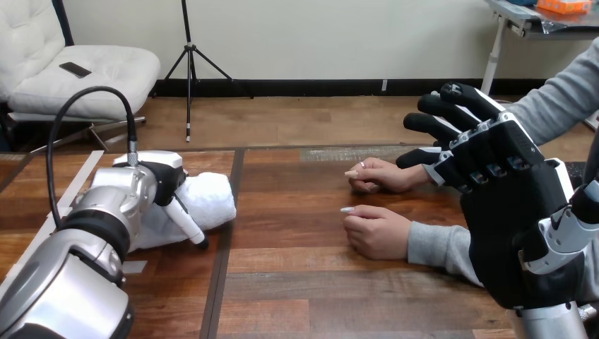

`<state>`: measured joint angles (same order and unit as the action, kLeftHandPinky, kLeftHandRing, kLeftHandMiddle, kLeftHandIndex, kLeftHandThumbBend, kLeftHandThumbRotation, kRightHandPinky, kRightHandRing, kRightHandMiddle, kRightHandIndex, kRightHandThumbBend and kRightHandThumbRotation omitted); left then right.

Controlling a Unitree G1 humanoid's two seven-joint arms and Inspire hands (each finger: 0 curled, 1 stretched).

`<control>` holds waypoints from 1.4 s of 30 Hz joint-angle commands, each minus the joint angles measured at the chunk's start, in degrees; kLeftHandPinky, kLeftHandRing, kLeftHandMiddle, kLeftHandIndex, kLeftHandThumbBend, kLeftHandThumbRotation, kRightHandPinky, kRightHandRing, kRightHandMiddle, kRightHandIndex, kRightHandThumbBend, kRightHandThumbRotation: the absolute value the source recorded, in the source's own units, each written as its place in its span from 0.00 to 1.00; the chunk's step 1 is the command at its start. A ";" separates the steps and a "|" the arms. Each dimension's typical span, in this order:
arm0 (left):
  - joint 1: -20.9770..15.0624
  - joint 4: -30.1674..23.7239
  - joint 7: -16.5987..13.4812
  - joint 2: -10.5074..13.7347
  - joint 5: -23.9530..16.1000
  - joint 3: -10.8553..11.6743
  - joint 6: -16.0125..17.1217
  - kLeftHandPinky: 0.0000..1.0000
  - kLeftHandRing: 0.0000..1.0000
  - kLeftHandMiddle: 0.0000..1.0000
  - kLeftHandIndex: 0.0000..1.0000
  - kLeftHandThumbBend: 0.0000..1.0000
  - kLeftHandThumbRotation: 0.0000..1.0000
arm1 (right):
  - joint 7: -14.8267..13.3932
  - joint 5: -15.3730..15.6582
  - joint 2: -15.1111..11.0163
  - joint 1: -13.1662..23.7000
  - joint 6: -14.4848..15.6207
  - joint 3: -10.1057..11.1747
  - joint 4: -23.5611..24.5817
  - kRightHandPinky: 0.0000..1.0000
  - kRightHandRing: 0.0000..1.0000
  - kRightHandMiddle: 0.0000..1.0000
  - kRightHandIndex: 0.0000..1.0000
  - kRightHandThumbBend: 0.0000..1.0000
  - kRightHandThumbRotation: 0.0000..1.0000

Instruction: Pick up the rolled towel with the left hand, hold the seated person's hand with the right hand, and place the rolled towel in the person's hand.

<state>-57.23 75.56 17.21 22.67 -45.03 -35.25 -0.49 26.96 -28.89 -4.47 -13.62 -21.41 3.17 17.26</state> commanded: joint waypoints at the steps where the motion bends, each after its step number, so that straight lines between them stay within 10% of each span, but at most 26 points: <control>1: -1.24 0.40 0.32 -1.49 0.60 0.18 -0.27 0.86 0.95 0.98 0.98 1.00 0.46 | -0.31 -0.37 -0.37 1.41 0.32 0.40 2.37 0.57 0.75 0.77 0.76 0.95 1.00; 23: -1.08 0.15 -1.55 -1.26 -1.45 -1.57 0.71 0.66 0.84 0.87 0.89 1.00 0.43 | -0.54 0.16 -0.40 1.67 0.08 0.40 2.31 0.57 0.76 0.77 0.77 0.95 1.00; 42: -0.62 0.15 -7.81 -1.48 -3.33 -2.89 0.42 0.43 0.62 0.69 0.71 0.85 0.14 | -0.51 -0.29 -0.48 1.67 0.13 0.15 2.43 0.57 0.75 0.77 0.76 0.95 1.00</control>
<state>-57.18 75.89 11.69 21.77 -48.23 -37.83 -0.17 26.39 -28.86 -4.63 -13.62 -21.26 3.12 17.32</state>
